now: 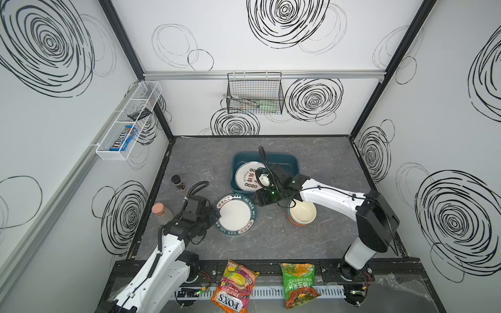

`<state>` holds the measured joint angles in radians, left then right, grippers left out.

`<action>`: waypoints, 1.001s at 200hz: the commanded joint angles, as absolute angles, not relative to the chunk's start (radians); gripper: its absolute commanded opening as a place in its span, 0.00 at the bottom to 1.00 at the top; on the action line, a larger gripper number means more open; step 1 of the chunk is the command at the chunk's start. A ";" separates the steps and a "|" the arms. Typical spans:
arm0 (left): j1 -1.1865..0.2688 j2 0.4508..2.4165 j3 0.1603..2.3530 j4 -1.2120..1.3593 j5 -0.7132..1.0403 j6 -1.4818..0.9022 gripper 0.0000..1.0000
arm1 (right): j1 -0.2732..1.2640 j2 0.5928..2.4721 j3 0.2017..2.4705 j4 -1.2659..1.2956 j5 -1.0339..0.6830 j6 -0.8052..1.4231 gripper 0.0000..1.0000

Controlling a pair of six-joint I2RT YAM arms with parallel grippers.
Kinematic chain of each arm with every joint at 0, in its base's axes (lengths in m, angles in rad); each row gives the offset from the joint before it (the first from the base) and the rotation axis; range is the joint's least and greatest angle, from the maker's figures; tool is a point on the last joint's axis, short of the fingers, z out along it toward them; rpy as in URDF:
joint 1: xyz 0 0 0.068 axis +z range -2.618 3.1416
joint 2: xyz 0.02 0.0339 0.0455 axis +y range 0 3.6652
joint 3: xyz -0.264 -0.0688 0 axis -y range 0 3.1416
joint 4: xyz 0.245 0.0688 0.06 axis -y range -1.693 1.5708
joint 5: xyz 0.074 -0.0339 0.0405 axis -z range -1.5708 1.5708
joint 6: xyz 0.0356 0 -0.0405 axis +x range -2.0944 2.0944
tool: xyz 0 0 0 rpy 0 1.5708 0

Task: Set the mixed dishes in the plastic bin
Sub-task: 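Release the plate and move the right gripper to the teal-rimmed plate stack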

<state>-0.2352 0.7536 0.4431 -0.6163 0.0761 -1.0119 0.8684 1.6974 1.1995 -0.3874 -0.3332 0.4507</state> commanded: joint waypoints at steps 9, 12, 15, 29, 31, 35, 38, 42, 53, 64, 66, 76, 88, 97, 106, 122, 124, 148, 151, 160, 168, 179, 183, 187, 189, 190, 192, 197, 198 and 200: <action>-0.244 0.771 0.421 -0.603 0.058 -1.028 0.74 | 0.908 1.749 1.243 -0.429 -0.269 0.445 0.49; -0.247 0.773 0.420 -0.602 0.058 -1.030 0.74 | 0.913 1.753 1.247 -0.432 -0.259 0.445 0.50; -0.247 0.774 0.418 -0.600 0.057 -1.030 0.74 | 0.918 1.759 1.250 -0.437 -0.247 0.444 0.50; -0.251 0.777 0.410 -0.591 0.058 -1.035 0.74 | 0.934 1.782 1.270 -0.453 -0.218 0.442 0.50; -0.251 0.778 0.410 -0.591 0.059 -1.035 0.74 | 0.937 1.785 1.272 -0.454 -0.214 0.442 0.50; -0.251 0.778 0.407 -0.589 0.059 -1.035 0.74 | 0.938 1.791 1.277 -0.458 -0.208 0.442 0.50; -0.253 0.780 0.407 -0.588 0.060 -1.034 0.74 | 0.939 1.795 1.282 -0.460 -0.202 0.442 0.51; -0.253 0.780 0.405 -0.586 0.059 -1.035 0.74 | 0.942 1.801 1.286 -0.460 -0.198 0.442 0.51; -0.253 0.781 0.401 -0.580 0.060 -1.036 0.74 | 0.945 1.815 1.296 -0.462 -0.189 0.442 0.52; -0.253 0.785 0.397 -0.571 0.067 -1.035 0.74 | 0.946 1.830 1.308 -0.468 -0.183 0.441 0.52; -0.252 0.786 0.395 -0.570 0.068 -1.035 0.74 | 0.946 1.833 1.309 -0.468 -0.181 0.441 0.52; -0.252 0.790 0.393 -0.564 0.073 -1.034 0.73 | 0.946 1.844 1.318 -0.468 -0.179 0.440 0.52; -0.254 0.795 0.390 -0.557 0.077 -1.035 0.73 | 0.946 1.858 1.330 -0.469 -0.179 0.440 0.52; -0.254 0.797 0.388 -0.555 0.078 -1.034 0.73 | 0.946 1.869 1.341 -0.472 -0.175 0.440 0.52; -0.255 0.798 0.388 -0.552 0.079 -1.034 0.73 | 0.947 1.880 1.349 -0.475 -0.171 0.440 0.52; -0.254 0.800 0.388 -0.549 0.081 -1.032 0.72 | 0.946 1.892 1.357 -0.477 -0.169 0.440 0.52; -0.254 0.799 0.388 -0.549 0.081 -1.032 0.72 | 0.947 1.894 1.359 -0.477 -0.169 0.441 0.53; -0.255 0.800 0.385 -0.542 0.083 -1.031 0.72 | 0.948 1.907 1.366 -0.479 -0.166 0.440 0.55; -0.254 0.802 0.384 -0.542 0.085 -1.031 0.72 | 0.947 1.910 1.368 -0.479 -0.164 0.440 0.55; -0.255 0.804 0.382 -0.540 0.085 -1.032 0.72 | 0.947 1.911 1.371 -0.481 -0.160 0.440 0.55; -0.253 0.803 0.382 -0.539 0.087 -1.032 0.72 | 0.947 1.914 1.373 -0.480 -0.160 0.440 0.55; -0.255 0.803 0.378 -0.537 0.089 -1.032 0.72 | 0.947 1.917 1.374 -0.479 -0.162 0.440 0.56; -0.253 0.802 0.377 -0.537 0.088 -1.032 0.72 | 0.947 1.918 1.376 -0.479 -0.160 0.440 0.56; -0.253 0.802 0.376 -0.536 0.089 -1.032 0.72 | 0.947 1.920 1.377 -0.480 -0.160 0.440 0.56; -0.253 0.801 0.376 -0.536 0.089 -1.032 0.72 | 0.947 1.920 1.378 -0.480 -0.161 0.440 0.56; -0.253 0.802 0.376 -0.535 0.089 -1.032 0.72 | 0.947 1.921 1.379 -0.480 -0.161 0.440 0.56; -0.253 0.802 0.375 -0.535 0.089 -1.032 0.72 | 0.947 1.922 1.378 -0.480 -0.162 0.440 0.56; -0.253 0.801 0.375 -0.535 0.088 -1.032 0.72 | 0.947 1.924 1.378 -0.477 -0.164 0.440 0.56; -0.253 0.801 0.375 -0.535 0.088 -1.031 0.72 | 0.946 1.924 1.379 -0.476 -0.165 0.440 0.56; -0.252 0.800 0.375 -0.535 0.088 -1.032 0.72 | 0.946 1.925 1.379 -0.476 -0.165 0.440 0.56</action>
<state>-0.2489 0.7982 0.3843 -0.5591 0.0883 -1.0222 0.9432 1.9022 1.3491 -0.4519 -0.1730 0.4442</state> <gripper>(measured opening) 0.721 0.562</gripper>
